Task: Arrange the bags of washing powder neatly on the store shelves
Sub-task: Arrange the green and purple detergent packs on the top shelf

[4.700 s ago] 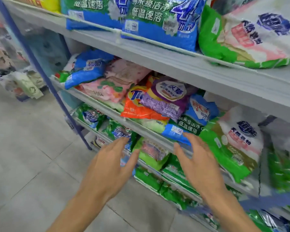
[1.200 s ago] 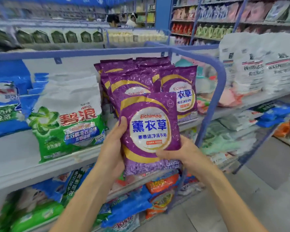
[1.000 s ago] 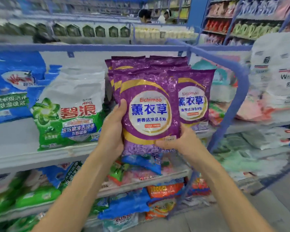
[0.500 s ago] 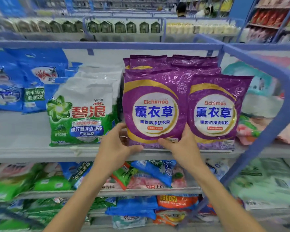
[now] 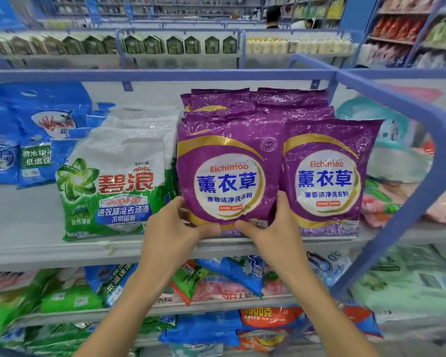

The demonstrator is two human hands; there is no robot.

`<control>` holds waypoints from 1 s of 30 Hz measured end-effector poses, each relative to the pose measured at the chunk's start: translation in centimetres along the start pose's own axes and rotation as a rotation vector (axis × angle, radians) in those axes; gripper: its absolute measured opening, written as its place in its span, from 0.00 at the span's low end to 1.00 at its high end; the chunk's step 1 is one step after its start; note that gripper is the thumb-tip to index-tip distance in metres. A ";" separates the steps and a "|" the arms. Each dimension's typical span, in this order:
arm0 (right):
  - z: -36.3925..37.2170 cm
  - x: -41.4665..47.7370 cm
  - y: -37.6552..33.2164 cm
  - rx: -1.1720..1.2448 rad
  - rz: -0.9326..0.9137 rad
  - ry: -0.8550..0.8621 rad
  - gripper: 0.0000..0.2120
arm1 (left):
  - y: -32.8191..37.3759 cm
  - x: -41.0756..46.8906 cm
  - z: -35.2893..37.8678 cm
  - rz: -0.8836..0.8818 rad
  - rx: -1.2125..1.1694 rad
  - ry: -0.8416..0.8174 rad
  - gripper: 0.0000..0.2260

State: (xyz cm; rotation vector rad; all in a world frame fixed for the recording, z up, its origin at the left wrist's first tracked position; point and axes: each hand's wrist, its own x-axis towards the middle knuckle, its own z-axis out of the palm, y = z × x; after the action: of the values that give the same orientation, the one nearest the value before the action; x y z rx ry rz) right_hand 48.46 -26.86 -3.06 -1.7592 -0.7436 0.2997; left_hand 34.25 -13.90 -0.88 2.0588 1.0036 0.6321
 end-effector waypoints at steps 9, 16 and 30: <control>-1.3 -1.6 -0.9 -0.160 -0.065 0.205 0.06 | 1.4 -0.2 -0.8 0.012 -0.030 0.030 0.15; -0.7 0.1 -1.2 -0.219 -0.047 0.230 0.08 | 0.5 0.8 0.0 -0.032 -0.003 0.059 0.22; -0.3 -0.7 -0.1 -0.236 -0.049 0.197 0.14 | 0.8 0.0 0.0 0.033 -0.045 0.065 0.19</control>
State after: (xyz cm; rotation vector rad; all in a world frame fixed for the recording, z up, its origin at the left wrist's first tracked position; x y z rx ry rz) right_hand 48.04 -27.47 -3.00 -1.9555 -0.6996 0.0037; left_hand 34.63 -14.24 -0.24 2.0308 0.9849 0.7364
